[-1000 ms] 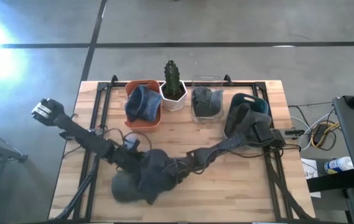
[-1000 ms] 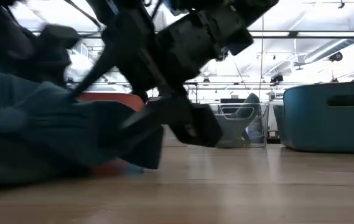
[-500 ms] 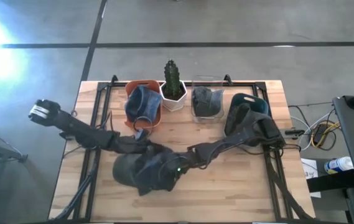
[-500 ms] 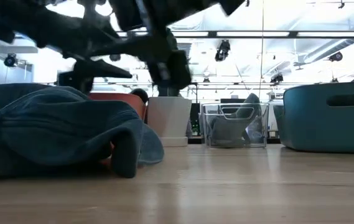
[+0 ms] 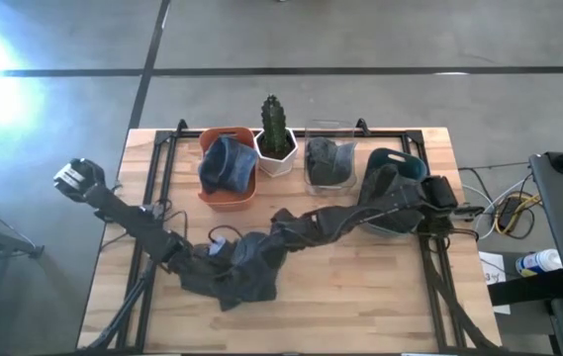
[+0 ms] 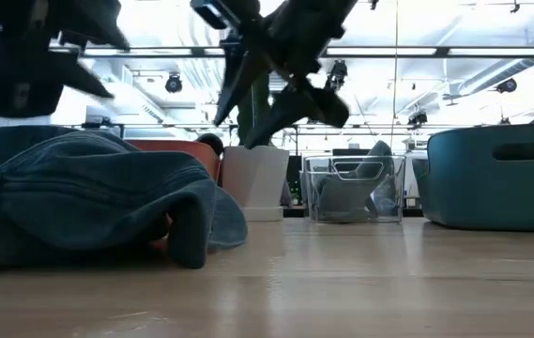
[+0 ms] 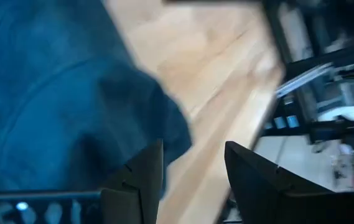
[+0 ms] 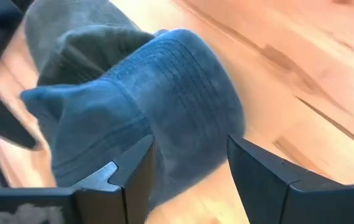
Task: Pick & Place hat
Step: Put the dark blue cap into the orange bin
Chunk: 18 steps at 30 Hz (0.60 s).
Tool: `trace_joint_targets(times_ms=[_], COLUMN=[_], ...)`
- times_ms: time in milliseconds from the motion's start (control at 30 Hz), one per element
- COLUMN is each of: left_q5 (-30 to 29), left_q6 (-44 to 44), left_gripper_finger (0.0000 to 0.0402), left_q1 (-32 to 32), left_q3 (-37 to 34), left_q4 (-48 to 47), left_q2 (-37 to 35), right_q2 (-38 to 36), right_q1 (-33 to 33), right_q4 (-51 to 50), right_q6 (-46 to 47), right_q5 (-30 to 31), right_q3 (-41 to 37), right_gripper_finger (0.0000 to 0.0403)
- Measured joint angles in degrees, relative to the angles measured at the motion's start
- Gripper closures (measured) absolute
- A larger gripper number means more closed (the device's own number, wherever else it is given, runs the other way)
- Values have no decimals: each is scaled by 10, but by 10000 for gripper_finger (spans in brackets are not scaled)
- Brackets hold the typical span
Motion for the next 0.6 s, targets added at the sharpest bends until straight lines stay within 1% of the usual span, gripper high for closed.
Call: trace_joint_targets(times_ms=[100, 200, 367, 433, 600], left_q5=[31, 68, 166, 176, 157], left_q6=[-26, -37, -21, 7, 124], left_gripper_finger=[236, 236, 236, 236, 236], left_q1=[0, 0, -4, -7, -10], left_q3=[-8, -18, -18, -16, -17], left_q4=[-2, -9, -91, -111, -117], left_q2=[35, 72, 112, 119, 131], right_q2=[16, 21, 20, 20, 27], right_q1=[-13, -21, -28, -32, -43], right_q4=[23, 26, 26, 27, 54], right_q6=[-3, -16, -53, -60, -92], right_q5=[-22, -27, -27, -35, -103], right_q3=[0, -1, -1, -2, -4], right_gripper_finger=[209, 209, 209, 209, 209])
